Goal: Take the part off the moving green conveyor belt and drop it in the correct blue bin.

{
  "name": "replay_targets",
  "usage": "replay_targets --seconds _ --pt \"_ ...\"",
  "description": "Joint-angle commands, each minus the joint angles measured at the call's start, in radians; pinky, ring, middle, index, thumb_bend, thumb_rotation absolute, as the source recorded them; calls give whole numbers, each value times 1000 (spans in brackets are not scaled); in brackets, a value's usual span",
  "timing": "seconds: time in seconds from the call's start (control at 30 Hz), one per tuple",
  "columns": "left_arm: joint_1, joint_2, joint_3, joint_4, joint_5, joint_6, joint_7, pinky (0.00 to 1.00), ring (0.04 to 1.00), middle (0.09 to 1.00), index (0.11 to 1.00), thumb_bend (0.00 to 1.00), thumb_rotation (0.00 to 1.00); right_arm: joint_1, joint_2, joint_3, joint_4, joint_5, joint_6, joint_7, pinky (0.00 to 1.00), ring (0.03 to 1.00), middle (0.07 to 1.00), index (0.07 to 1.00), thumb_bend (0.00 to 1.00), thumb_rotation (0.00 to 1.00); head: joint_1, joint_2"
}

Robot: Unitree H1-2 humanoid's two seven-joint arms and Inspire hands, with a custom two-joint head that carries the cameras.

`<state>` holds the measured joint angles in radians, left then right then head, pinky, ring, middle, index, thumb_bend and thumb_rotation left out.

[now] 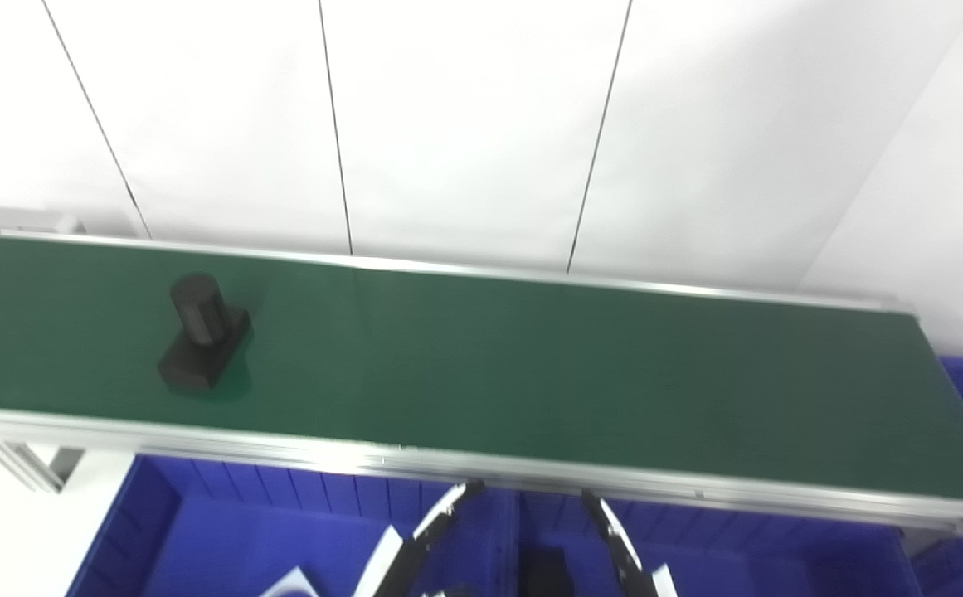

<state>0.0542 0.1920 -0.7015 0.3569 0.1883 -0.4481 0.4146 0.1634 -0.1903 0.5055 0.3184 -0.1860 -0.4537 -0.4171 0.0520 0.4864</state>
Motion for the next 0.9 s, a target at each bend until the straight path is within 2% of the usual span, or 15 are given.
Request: replay_targets --seconds 0.0,0.37,0.67,0.8,0.87 --pt "-20 -4 -13 -6 19 -22 27 882 942 946 900 788 1000 -10 -3 4 -13 12 -16 -14 983 976 958 951 908 1000 2 0" --pt "-50 2 -73 25 42 -22 113 867 906 924 880 768 1000 -13 -16 16 -1 23 -16 -17 1000 991 974 962 876 1000 26 -18" --pt "-59 5 -93 34 23 -22 121 866 906 922 879 810 986 -13 -19 20 -3 28 -16 -20 1000 988 969 958 877 1000 23 -19" --pt "-61 3 -94 36 24 -22 122 864 907 922 879 815 990 -23 -46 59 -40 -24 -16 -67 1000 982 960 953 879 1000 23 -19" --pt "-61 2 -94 37 26 -22 122 859 907 921 880 815 994 -25 -59 78 -84 -55 -16 -96 1000 969 950 948 923 1000 21 -21"
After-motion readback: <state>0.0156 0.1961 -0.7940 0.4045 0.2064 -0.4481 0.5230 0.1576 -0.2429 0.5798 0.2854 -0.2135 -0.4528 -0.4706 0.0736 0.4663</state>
